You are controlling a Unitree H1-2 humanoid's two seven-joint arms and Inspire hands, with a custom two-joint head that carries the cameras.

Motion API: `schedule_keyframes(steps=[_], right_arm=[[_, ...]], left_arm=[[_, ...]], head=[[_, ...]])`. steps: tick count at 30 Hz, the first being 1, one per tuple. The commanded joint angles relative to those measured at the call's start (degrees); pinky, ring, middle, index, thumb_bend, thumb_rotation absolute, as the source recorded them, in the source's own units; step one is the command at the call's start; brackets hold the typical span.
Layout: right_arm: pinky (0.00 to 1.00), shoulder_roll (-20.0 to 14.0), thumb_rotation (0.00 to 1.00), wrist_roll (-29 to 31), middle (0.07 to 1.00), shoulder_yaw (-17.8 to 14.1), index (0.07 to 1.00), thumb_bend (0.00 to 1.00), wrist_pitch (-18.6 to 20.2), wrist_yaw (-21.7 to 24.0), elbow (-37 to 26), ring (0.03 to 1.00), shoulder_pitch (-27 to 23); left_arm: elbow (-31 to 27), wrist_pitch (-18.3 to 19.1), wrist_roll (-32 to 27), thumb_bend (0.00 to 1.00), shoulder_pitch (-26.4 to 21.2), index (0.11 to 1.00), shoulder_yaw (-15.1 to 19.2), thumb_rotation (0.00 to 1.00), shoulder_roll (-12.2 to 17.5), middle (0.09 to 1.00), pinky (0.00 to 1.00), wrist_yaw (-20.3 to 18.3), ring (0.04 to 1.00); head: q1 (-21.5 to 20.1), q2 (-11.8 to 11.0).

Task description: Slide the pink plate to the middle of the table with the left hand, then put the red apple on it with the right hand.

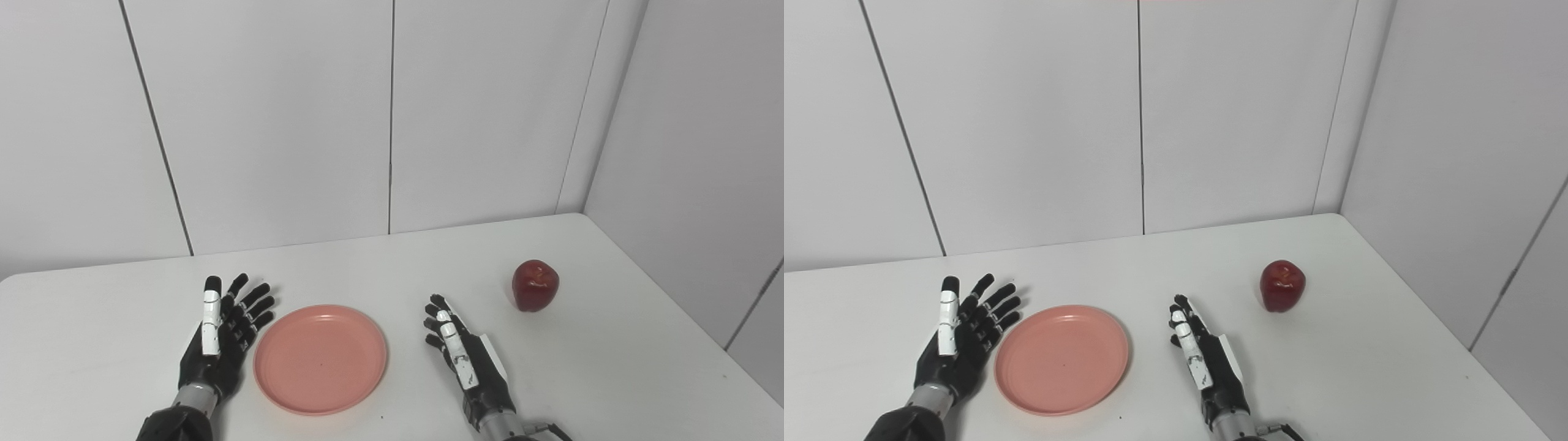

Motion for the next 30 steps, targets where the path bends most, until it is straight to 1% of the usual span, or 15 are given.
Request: schedule_keyframes(steps=[1,4,9,17,21,24,30], right_arm=[[0.88,1.3,1.0,-0.1,0.927,1.6,0.942,0.8,2.8,1.4,0.7,0.917,-0.9],[0.88,1.5,1.0,-0.5,0.929,1.8,0.941,0.8,2.7,1.3,0.9,0.92,-1.0],[0.88,2.0,1.0,-1.2,0.927,2.1,0.942,0.78,2.4,1.1,1.7,0.92,-1.4],[0.89,3.1,1.0,-2.1,0.921,2.1,0.936,0.81,0.8,0.8,3.8,0.913,-2.1],[0.89,3.2,1.0,-2.7,0.921,2.4,0.936,0.83,0.2,0.7,4.3,0.907,-2.3],[0.89,3.1,1.0,-2.9,0.922,2.5,0.938,0.84,0.1,0.8,4.3,0.908,-2.3],[0.88,3.3,1.0,-2.9,0.915,2.3,0.934,0.82,0.2,0.9,4.1,0.902,-2.3]], left_arm=[[3.4,2.4,0.9,0.67,2.2,0.943,0.1,1.0,0.9,0.851,0.86,1.2,0.858],[3.5,2.4,0.6,0.67,2.1,0.947,0.1,1.0,1.1,0.853,0.86,0.9,0.861],[4.3,2.1,0.4,0.67,1.8,0.955,0.2,1.0,1.6,0.863,0.88,0.5,0.876],[5.8,1.4,-0.2,0.67,1.3,0.962,0.6,1.0,2.4,0.868,0.9,-0.5,0.886],[5.6,1.8,-1.5,0.67,1.2,0.975,1.0,1.0,2.6,0.876,0.92,-1.3,0.9],[5.4,2.2,-1.6,0.67,1.1,0.976,1.1,1.0,2.6,0.878,0.93,-1.2,0.902],[5.8,2.1,-1.3,0.68,1.0,0.967,1.0,1.0,2.5,0.87,0.92,-0.7,0.893]], head=[[-0.4,0.0],[-1.5,-0.3],[-3.2,-0.9],[-5.8,-1.4],[-5.7,-1.4],[-5.7,-1.3],[-5.4,-1.3]])
